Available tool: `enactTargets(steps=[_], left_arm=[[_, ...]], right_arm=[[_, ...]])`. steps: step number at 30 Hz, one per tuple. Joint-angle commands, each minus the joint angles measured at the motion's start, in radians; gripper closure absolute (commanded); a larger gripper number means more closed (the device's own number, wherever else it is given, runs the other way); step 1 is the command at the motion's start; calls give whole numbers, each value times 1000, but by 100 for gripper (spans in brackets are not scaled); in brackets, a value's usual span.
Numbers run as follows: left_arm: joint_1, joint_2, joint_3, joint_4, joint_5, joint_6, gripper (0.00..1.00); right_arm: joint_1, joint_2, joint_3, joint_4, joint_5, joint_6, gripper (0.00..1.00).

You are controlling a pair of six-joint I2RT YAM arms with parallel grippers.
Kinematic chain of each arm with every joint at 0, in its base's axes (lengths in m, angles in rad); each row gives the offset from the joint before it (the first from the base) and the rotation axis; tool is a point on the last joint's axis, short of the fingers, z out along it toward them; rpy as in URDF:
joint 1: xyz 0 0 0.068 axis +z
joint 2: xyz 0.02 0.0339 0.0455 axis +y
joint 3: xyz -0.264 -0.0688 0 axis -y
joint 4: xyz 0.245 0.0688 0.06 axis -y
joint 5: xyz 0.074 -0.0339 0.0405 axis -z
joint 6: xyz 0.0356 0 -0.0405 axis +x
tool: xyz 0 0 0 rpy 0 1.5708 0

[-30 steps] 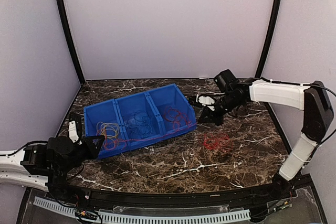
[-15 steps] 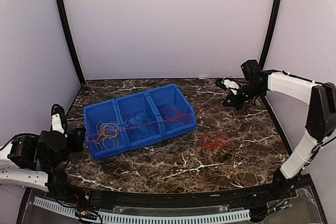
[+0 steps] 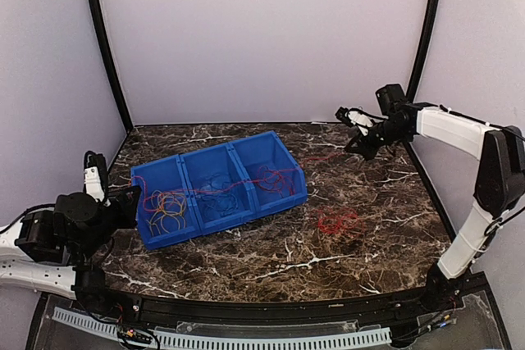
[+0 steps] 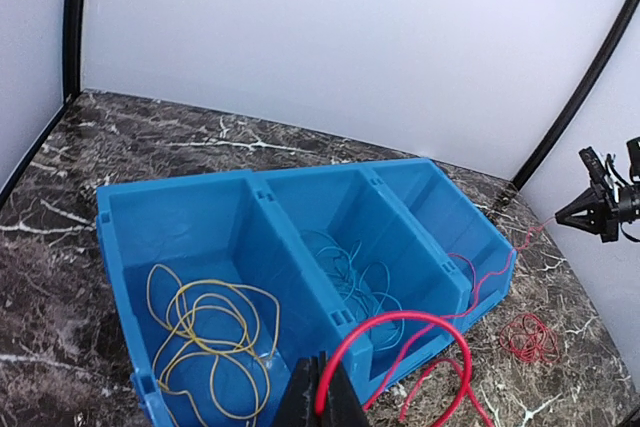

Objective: Untangle the cables

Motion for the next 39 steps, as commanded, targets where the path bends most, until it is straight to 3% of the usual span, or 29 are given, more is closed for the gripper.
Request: enactTargets(steps=[1,8,12,16,20,27,39], left_arm=[[4,160,36,269,44,243,100],[122,537,308,359,301,350,100],[215,649,385,546,465,406,100],[280,817,543,626,584,464,100],[354,999,710,661,684,484,100],[418,1201,891,660,742,472,100],[459,1380,808,712,827,398,100]], right_arm=[[109,12,72,48,-30,52,100],[316,90,214,37,17,114,100],[350,190,327,26,22,143,100],[359,295,414,14,29,158,100],[360,371,497,-53,35,188,79],[331,112,246,66,177,173,59],[152,-227,-198,124,120,164,53]])
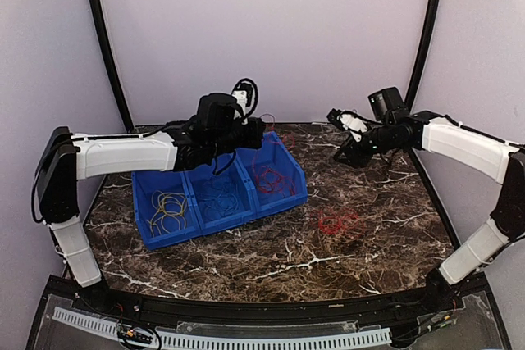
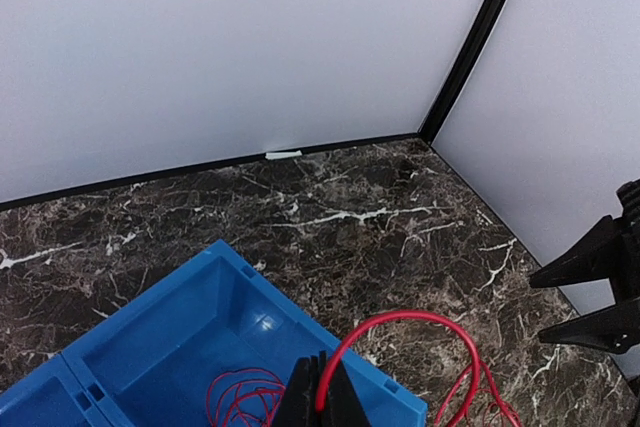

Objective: Untangle the cables

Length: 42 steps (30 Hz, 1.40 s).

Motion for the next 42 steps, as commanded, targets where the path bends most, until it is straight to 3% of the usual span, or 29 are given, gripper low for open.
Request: enactTargets(steps=[1,8,13,17,22,30,36,42], left_arm=[[6,42,-28,15,34,-43,100],[32,101,-3,-67,68,-73,96],[36,73,-9,-131,75,-102,65],[35,1,-52,-126,57,-98,50],[34,-69,-91,-97,99,-61,49],[-12,-181,-244,54,298,7,52],[-152,-103,-164,-57,378,174,52],[-202,-11,-158,-74,393,161,53]], right_arm=[[-46,-80,-126,54,-20,-6,52],[-89,-142,-240,55,-73,-32,51],[-115,-147,-269,44,-78,-39,48],[-133,-127,-277,28,-131,-51,48],[-133,-74,-284,-21,-220,-100,48],[-127,15,-285,-57,-341,-134,46],[-104,76,-264,-77,-370,-138,46],[-79,140,-245,-64,-348,-107,45]])
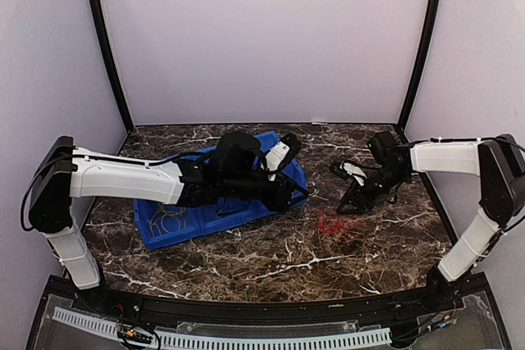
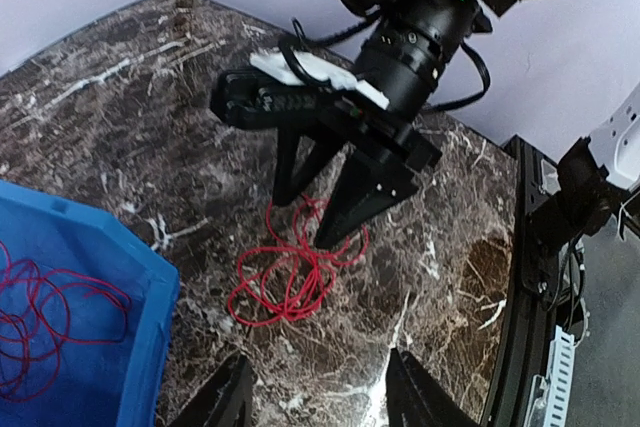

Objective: Untangle the cables

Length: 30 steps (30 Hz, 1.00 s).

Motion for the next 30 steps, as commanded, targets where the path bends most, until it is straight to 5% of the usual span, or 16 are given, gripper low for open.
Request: enactTargets(steps=[1,4,8,10,21,30], left_arm=[[-5,33,-11,-24,40,21,53],[-13,52,-19,-11,44,-4,53],[-21,74,-29,10,41,-18,53],[-23,89,-38,29,45,-18,53],[-39,222,-6,70,24,77,53],[-42,277,-83,309,-27,148,51]], right_arm=[[21,59,40,3,-9,14,45],[39,110,62,-13,0,11,49],[54,117,76,-23,-5,9,81],[53,97,63,-19,-15,1,90],[65,81,23,-185,-203,-178,91],[65,79,25,-217,-220,-203,92]])
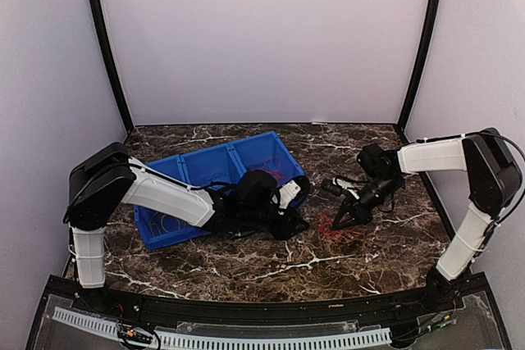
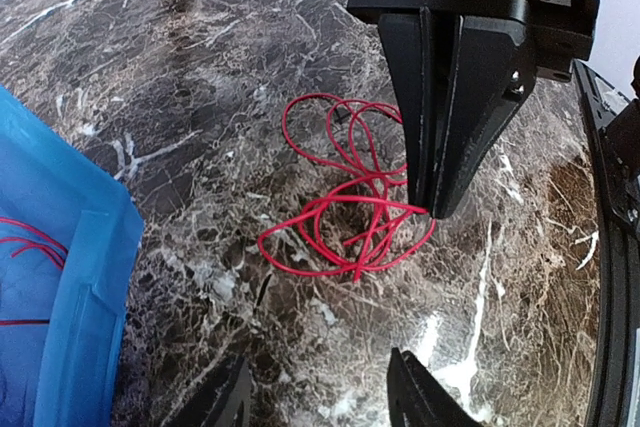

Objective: Untangle the cables

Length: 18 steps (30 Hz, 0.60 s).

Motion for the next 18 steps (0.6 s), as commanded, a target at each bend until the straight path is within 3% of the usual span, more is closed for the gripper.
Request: enactTargets(steps=[1,18], left_arm=[[-7,43,-24,164,-49,60,51],[-7,260,89,394,-77,159,56]], right_arm=[[7,-24,-3,-44,-41,-35,91],[5,-19,-2,-56,-51,-40,91]])
